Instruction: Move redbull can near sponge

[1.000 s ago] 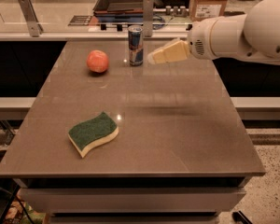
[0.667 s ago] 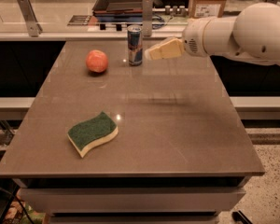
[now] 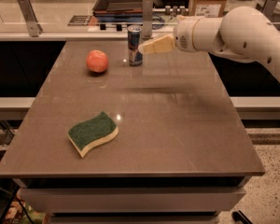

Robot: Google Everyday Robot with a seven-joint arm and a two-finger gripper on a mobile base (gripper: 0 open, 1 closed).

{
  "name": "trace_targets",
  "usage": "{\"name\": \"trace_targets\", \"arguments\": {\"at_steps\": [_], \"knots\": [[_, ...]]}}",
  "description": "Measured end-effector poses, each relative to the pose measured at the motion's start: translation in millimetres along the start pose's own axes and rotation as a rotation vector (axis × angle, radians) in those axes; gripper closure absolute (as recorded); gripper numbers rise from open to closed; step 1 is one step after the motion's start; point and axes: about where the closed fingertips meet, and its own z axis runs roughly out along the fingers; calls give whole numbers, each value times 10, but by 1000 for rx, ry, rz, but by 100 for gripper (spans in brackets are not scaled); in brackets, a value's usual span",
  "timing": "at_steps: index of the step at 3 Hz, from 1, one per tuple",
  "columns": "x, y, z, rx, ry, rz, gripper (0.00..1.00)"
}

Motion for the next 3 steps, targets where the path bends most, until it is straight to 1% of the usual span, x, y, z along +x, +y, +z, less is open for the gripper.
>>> {"name": "trace_targets", "arguments": {"at_steps": [2, 3], "knots": [[-18, -135, 478, -68, -81, 15, 0], [-8, -149, 707, -103, -112, 27, 0]]}}
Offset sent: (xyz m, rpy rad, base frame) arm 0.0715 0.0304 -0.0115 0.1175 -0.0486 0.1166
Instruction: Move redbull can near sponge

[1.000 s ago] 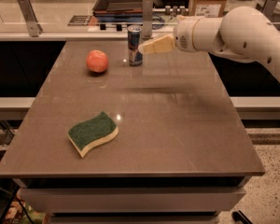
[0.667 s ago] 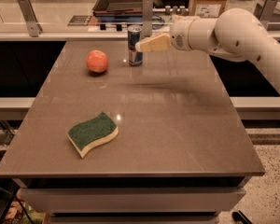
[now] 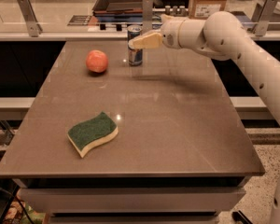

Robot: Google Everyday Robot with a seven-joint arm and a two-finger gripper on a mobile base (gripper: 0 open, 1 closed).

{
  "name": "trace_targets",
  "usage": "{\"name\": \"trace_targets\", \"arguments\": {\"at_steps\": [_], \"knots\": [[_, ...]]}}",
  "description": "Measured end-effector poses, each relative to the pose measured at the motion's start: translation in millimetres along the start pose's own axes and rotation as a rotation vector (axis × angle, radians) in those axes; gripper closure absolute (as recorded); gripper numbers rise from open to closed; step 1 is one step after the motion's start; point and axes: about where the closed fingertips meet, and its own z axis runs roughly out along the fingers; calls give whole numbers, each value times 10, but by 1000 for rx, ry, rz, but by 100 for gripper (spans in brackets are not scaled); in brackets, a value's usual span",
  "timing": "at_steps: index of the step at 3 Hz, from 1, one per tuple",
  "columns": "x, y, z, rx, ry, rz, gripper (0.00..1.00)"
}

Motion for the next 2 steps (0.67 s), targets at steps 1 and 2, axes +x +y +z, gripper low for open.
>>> {"name": "trace_targets", "arguments": {"at_steps": [1, 2], "knots": [[77, 23, 236, -49, -4, 20, 0], [134, 70, 415, -88, 8, 31, 14]]}}
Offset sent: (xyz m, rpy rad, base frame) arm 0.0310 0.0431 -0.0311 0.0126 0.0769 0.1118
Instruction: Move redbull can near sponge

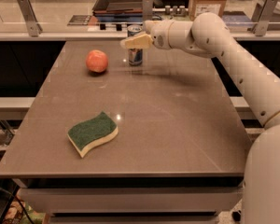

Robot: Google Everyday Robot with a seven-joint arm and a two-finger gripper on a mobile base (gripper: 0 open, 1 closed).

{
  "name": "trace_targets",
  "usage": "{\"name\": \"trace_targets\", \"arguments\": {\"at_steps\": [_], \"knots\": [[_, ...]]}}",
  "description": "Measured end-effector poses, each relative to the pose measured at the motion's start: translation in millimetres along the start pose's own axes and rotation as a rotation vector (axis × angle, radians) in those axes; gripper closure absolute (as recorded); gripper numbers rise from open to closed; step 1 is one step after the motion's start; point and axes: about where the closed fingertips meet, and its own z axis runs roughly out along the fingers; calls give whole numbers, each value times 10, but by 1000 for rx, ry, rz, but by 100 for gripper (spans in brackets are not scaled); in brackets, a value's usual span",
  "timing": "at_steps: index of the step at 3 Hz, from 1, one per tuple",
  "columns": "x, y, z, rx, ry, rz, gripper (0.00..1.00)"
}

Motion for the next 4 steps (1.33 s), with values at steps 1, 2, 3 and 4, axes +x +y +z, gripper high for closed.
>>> {"name": "trace_targets", "arguments": {"at_steps": [1, 2, 3, 4], "knots": [[-5, 19, 15, -2, -1, -1, 35], [-3, 39, 41, -7, -1, 0, 57], [1, 59, 68, -12, -1, 0, 82], [4, 83, 97, -17, -1, 1, 100]]}}
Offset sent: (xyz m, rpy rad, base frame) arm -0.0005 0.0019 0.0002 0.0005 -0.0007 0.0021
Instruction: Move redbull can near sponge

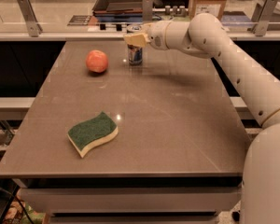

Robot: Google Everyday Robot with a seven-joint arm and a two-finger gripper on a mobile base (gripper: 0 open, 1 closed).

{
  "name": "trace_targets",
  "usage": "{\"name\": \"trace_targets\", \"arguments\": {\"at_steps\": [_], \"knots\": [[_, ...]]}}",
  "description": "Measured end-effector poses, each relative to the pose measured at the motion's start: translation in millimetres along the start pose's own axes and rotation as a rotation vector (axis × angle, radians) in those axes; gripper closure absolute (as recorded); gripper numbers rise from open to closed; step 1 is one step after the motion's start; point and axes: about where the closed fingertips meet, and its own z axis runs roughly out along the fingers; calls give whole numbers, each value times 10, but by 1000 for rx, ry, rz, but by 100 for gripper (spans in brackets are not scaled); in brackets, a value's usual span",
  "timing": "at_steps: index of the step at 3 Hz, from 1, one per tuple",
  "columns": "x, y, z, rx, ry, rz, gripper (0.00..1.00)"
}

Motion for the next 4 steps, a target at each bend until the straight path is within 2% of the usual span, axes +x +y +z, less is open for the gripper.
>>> {"name": "trace_targets", "arguments": {"at_steps": [2, 3, 4], "knots": [[-82, 112, -339, -11, -14, 8, 100], [-101, 249, -535, -21, -10, 0, 100], [-107, 490, -723, -57, 5, -6, 100]]}}
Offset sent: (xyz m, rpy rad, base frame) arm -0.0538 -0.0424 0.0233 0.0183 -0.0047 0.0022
